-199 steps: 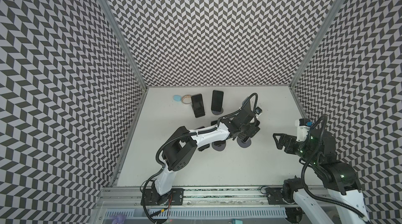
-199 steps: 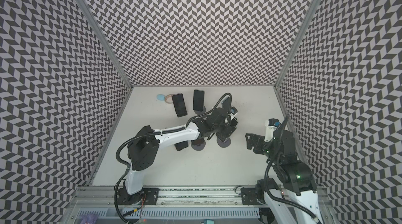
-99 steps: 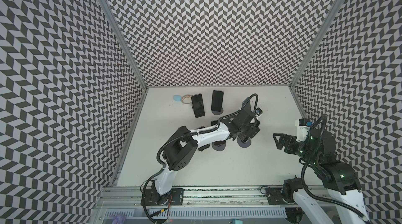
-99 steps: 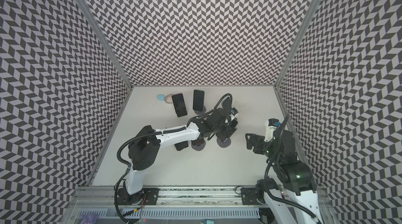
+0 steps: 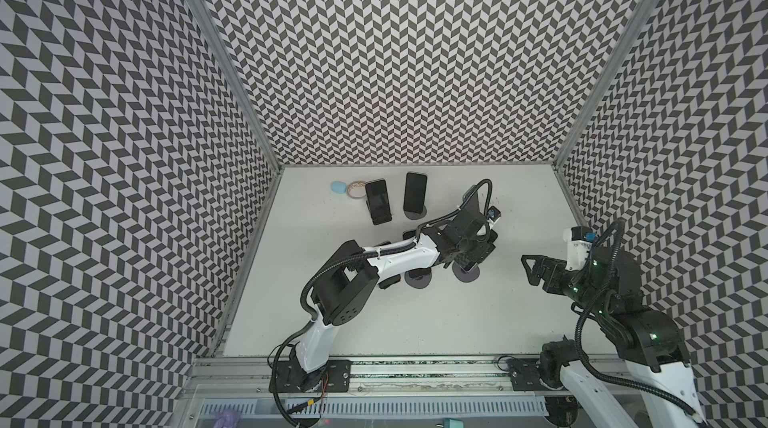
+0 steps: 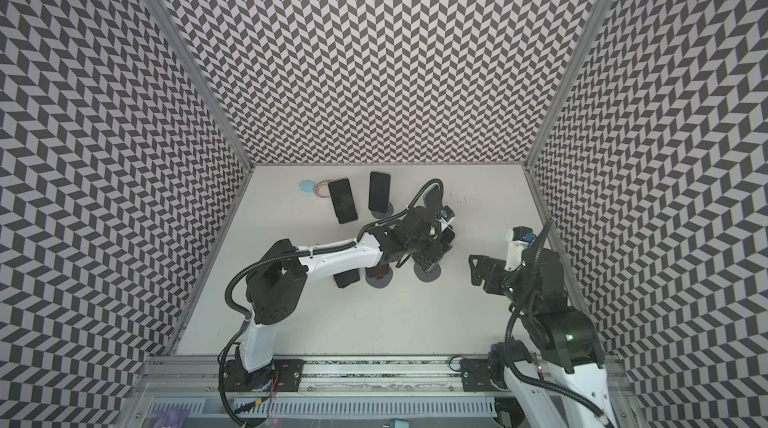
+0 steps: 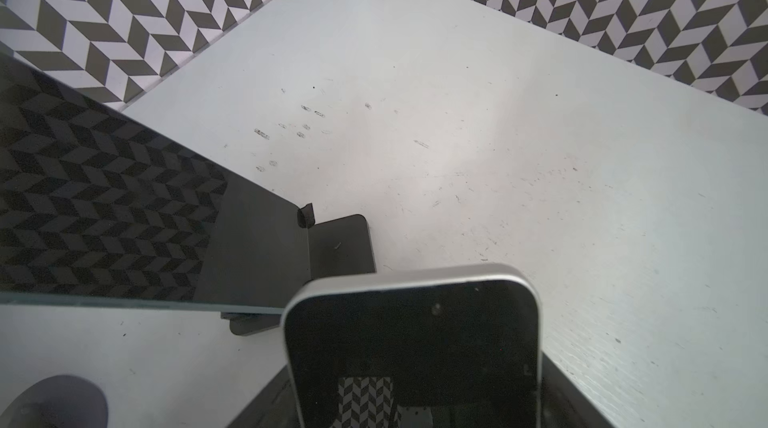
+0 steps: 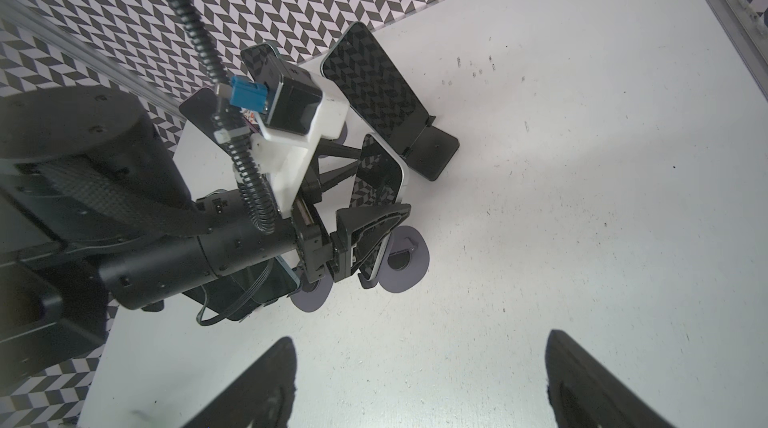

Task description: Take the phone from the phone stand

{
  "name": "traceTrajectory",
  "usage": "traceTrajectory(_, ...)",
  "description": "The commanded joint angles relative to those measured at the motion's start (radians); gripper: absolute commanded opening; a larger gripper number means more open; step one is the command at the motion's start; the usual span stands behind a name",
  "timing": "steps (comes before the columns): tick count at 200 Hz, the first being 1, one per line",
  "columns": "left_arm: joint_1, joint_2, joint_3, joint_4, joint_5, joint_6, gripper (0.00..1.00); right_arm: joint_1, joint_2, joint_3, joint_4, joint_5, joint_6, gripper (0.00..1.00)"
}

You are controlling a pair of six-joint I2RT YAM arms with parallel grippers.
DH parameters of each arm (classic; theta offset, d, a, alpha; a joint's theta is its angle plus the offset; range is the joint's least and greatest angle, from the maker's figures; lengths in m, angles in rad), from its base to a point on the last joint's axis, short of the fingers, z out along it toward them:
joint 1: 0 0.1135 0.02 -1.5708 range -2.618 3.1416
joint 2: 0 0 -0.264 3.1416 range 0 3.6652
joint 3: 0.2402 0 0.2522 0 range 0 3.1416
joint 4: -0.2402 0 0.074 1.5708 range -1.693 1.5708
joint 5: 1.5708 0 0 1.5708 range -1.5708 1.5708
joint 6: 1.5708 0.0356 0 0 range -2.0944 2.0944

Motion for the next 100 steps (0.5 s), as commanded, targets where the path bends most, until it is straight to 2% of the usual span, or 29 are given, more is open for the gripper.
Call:
traceTrajectory(1,0.006,0.010,0.011,0.010,0.015,0.001,0.75,0.005,-0.007,-0.003,0.043,0.003,-0.005,0.91)
traceTrajectory(100,0.006,-0.003,0.018,0.008,0.017,-0.010,0.70,0.007,0.000,0.003,0.048,-0.004,-0.008,0.91)
